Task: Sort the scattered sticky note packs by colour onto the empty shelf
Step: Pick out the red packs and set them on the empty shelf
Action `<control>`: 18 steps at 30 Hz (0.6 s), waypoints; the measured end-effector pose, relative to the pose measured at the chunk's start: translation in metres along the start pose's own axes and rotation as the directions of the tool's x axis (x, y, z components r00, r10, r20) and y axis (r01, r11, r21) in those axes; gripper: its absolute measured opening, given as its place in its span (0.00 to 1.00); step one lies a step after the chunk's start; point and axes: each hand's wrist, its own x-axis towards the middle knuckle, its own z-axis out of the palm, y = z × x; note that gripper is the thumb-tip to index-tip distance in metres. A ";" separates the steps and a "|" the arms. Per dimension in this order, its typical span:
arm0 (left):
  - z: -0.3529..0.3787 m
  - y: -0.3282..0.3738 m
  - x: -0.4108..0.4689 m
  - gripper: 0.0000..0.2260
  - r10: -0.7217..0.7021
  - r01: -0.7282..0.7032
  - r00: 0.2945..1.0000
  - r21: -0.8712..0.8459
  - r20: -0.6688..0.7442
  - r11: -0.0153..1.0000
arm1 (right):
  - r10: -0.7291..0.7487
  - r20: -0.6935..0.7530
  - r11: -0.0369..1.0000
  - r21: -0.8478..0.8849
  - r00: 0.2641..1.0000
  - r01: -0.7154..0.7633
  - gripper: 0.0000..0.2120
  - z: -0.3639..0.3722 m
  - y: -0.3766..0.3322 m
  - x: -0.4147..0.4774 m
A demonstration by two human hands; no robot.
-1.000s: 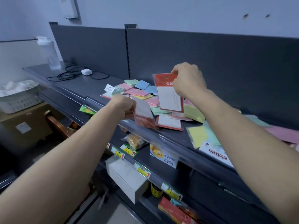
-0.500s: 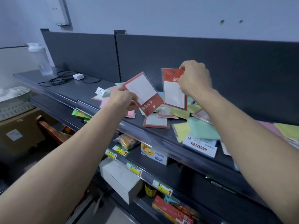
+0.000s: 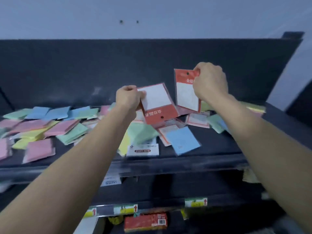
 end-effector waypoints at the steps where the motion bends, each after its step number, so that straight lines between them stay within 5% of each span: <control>1: 0.015 -0.002 0.000 0.14 -0.028 0.030 0.996 -0.019 0.083 0.999 | 0.049 -0.035 0.998 -0.031 0.998 -0.050 0.16 -0.009 0.012 -0.003; 7: 0.110 -0.018 -0.032 0.09 -0.216 0.204 0.805 0.083 0.553 0.975 | 0.321 -0.250 0.910 -0.184 0.913 -0.371 0.16 -0.075 0.076 -0.055; 18: 0.240 -0.062 -0.228 0.03 -0.391 0.233 0.255 0.336 0.884 0.912 | 0.582 -0.597 0.509 -0.262 0.552 -0.820 0.16 -0.239 0.142 -0.234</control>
